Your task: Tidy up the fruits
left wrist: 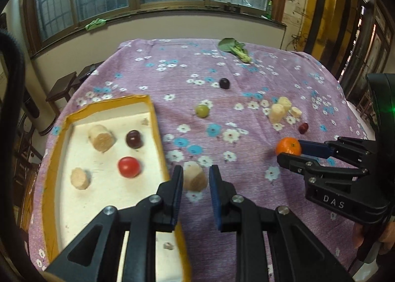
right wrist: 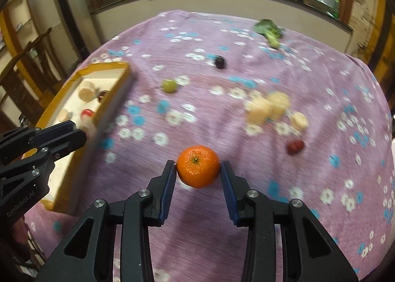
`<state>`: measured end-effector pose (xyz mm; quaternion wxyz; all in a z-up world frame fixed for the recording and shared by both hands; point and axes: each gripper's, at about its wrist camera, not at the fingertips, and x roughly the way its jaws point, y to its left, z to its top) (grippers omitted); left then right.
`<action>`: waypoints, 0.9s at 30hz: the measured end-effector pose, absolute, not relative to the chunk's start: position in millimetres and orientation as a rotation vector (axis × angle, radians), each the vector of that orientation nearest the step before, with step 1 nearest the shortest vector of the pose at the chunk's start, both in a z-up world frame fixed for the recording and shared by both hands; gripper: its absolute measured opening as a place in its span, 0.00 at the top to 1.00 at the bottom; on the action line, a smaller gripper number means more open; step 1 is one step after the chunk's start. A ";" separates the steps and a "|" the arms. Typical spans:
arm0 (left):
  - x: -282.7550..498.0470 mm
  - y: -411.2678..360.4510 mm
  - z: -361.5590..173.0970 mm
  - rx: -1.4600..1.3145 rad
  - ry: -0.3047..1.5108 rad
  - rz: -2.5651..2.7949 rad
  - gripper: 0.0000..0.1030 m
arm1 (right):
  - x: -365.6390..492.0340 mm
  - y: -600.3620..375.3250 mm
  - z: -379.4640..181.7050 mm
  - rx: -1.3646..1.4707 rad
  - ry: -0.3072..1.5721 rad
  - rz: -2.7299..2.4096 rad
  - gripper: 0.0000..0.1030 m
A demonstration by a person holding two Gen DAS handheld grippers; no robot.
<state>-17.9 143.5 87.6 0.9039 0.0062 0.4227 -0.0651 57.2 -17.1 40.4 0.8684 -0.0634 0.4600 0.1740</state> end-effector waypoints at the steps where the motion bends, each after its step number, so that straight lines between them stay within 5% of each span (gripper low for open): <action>1: -18.3 149.4 88.5 0.005 0.872 -0.127 0.77 | 58.2 -10.1 41.8 -0.137 0.959 0.377 0.65; 18: -32.0 231.9 87.1 -0.105 0.890 -0.060 0.77 | 59.1 74.9 48.2 -0.206 0.926 0.538 0.65; 27: -24.4 176.8 94.8 -0.065 0.910 -0.219 0.77 | 50.0 1.7 34.4 -0.153 0.957 0.430 0.65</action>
